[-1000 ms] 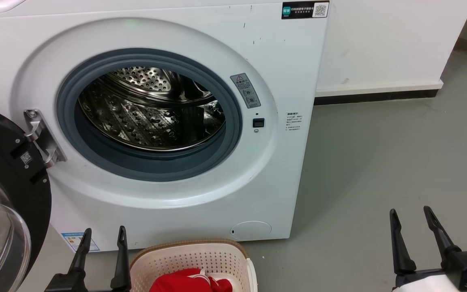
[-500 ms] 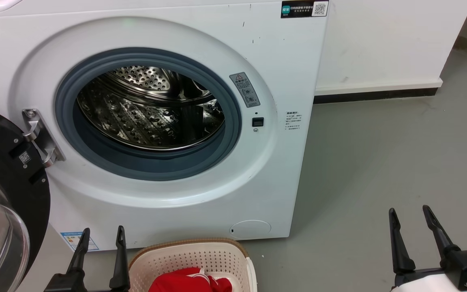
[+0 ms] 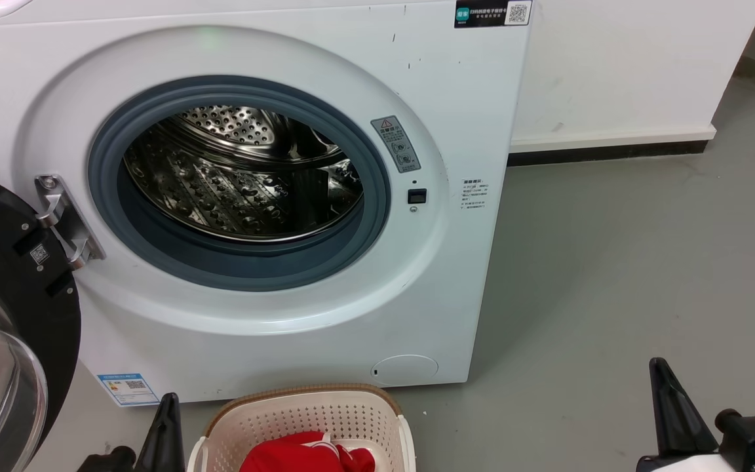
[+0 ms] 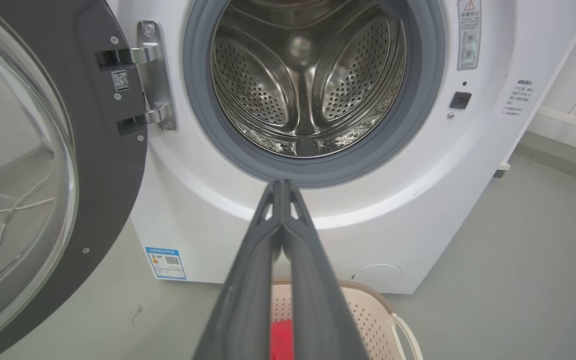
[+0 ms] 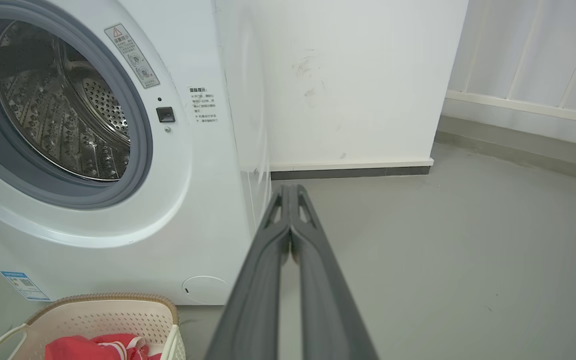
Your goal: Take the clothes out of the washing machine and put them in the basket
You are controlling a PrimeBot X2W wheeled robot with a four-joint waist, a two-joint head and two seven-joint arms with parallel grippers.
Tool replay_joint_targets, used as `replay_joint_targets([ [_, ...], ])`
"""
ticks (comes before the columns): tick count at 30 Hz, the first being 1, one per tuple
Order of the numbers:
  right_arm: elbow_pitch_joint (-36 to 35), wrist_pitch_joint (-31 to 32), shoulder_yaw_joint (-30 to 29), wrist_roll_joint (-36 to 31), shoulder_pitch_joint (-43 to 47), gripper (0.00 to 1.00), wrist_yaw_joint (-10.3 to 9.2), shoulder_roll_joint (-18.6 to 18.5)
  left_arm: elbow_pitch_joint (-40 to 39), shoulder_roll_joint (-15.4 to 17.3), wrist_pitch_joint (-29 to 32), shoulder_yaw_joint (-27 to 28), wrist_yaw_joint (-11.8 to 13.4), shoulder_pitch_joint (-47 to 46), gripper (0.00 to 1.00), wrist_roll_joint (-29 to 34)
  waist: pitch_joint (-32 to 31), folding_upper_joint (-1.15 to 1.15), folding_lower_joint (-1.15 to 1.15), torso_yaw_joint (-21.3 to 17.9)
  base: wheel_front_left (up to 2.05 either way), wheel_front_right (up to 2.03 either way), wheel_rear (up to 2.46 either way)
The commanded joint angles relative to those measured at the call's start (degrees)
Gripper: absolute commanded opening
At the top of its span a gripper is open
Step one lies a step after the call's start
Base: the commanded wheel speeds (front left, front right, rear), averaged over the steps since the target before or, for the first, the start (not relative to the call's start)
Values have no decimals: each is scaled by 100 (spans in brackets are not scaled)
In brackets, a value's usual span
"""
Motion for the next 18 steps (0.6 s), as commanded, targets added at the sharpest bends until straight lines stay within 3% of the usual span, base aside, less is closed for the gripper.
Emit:
replay_joint_targets([
  [1, -53, 46, -17, 214, -139, 0, 0, -3, -51, 9, 38, 46, -21, -180, 0, -185, 2, 0, 0, 3, 0, 0, 0],
  [18, 125, 533, -59, 2377, -440, 0, -2, -4, 125, 11, 486, 27, -115, -513, 0, -2256, 67, 0, 0, 56, 0, 0, 0],
])
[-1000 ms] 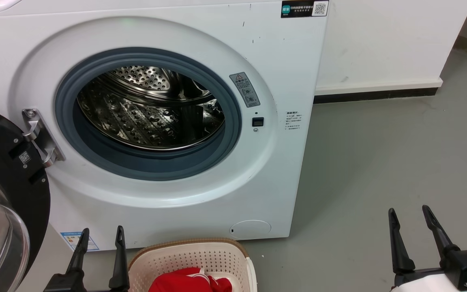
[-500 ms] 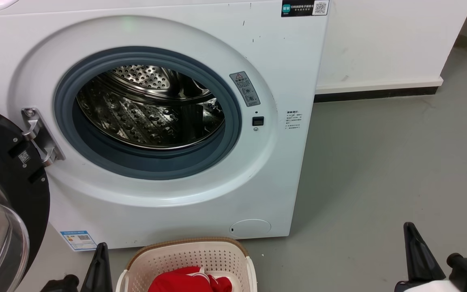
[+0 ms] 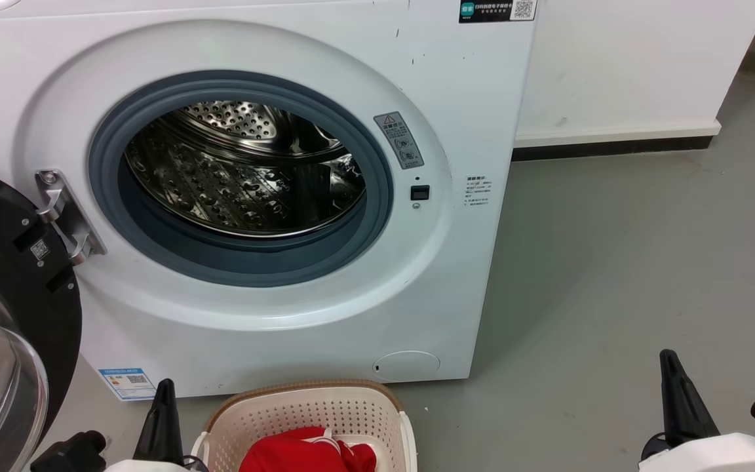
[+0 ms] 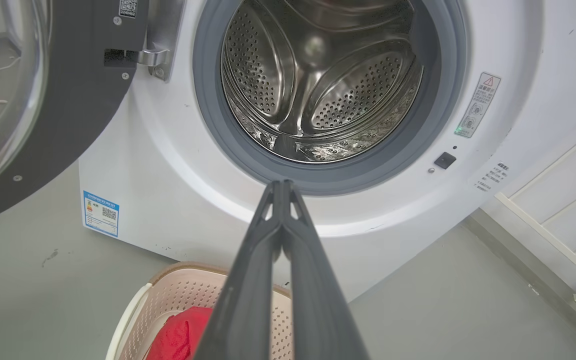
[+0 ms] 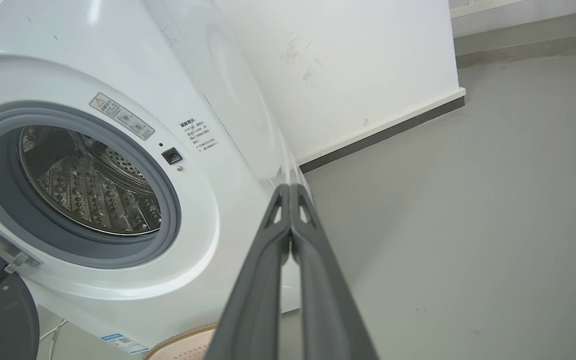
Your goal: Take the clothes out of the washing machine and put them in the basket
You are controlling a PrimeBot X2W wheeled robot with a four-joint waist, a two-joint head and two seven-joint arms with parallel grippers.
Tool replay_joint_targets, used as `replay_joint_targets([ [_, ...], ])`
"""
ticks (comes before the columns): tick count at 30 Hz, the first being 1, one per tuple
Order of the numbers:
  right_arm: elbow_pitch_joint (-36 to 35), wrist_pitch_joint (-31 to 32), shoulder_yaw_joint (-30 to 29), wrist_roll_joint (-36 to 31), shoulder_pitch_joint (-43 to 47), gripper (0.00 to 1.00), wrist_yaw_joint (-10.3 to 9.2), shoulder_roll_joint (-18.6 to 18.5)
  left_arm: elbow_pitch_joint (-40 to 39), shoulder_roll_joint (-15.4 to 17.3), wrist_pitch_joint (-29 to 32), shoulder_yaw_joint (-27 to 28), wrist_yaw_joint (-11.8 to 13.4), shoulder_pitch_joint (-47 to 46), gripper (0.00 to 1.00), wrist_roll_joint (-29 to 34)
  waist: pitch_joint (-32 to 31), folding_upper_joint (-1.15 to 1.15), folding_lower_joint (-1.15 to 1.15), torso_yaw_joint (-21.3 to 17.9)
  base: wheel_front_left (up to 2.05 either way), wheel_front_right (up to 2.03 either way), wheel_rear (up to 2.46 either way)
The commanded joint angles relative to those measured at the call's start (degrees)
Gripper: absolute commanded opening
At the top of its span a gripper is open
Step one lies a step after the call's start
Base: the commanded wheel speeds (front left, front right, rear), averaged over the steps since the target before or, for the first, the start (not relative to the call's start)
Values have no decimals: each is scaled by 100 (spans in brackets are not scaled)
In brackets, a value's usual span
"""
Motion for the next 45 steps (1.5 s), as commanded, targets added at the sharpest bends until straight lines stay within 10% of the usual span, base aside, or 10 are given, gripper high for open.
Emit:
replay_joint_targets([
  [1, -40, 31, -13, 189, -205, 0, -1, -4, -51, 10, 42, 5, -27, -169, 0, -178, 3, 0, 0, 3, 0, 0, 0],
  [45, 309, 888, -109, 3857, -740, 0, -3, -6, 358, 14, 888, 75, -190, -826, 0, -3657, 159, 0, -1, 131, 0, 0, 0],
])
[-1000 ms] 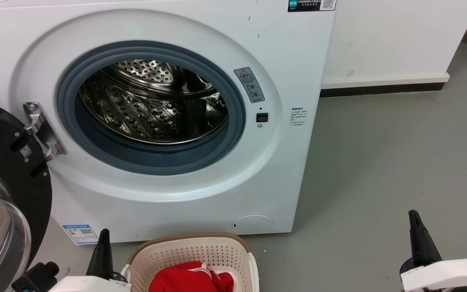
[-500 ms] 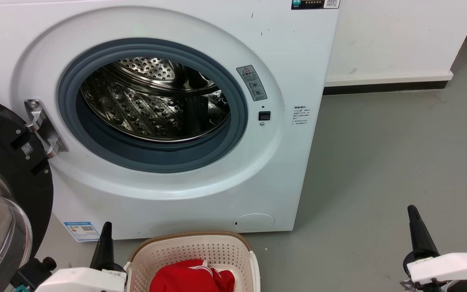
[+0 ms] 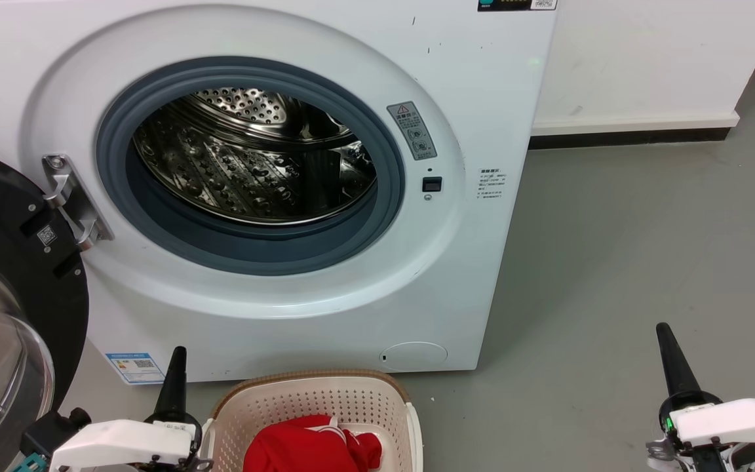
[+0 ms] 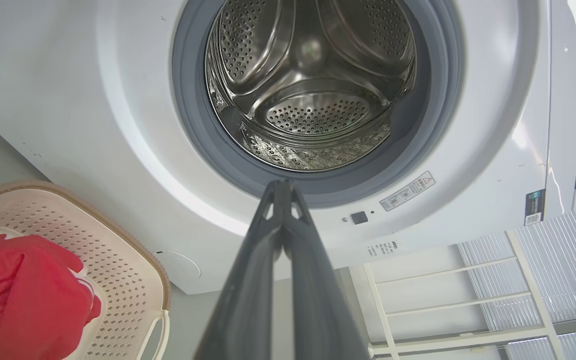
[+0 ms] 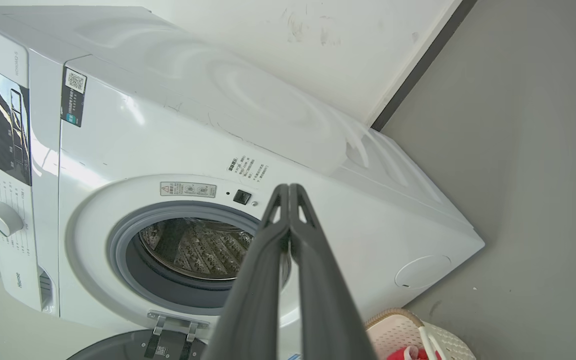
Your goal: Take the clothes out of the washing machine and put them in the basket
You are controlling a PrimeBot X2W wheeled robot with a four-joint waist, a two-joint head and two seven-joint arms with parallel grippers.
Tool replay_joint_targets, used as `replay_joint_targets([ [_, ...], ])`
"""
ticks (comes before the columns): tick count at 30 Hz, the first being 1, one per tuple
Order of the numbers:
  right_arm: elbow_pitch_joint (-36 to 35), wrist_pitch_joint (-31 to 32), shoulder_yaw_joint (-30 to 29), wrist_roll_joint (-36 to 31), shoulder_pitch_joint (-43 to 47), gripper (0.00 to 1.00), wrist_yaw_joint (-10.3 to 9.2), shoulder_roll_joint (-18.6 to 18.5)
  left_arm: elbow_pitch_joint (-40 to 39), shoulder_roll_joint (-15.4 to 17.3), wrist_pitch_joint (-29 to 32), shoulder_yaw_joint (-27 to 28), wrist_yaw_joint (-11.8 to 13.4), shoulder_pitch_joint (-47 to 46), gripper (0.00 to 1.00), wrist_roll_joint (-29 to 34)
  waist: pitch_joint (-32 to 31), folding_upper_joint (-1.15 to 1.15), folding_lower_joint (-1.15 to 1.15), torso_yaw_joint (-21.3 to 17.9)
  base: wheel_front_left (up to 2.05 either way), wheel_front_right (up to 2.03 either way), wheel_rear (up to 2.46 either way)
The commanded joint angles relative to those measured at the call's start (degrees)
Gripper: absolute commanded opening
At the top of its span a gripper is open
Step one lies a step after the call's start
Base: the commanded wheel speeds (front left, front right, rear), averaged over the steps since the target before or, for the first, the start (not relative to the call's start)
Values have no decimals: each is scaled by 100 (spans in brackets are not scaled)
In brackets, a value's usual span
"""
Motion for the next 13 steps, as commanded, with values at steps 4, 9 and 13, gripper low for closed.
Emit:
replay_joint_targets([
  [4, 8, 78, -20, 354, -188, 0, -1, -5, 2, 12, 80, 25, -46, -178, 0, -327, 15, 0, -1, 12, 0, 0, 0],
  [9, 39, 151, -27, 655, -216, 0, -1, -5, 41, 12, 147, 31, -54, -214, 0, -614, 32, 0, -1, 26, 0, 0, 0],
  [13, 60, 207, -33, 892, -265, 0, -1, -5, 63, 12, 204, 35, -62, -272, 0, -837, 46, 0, -1, 38, 0, 0, 0],
])
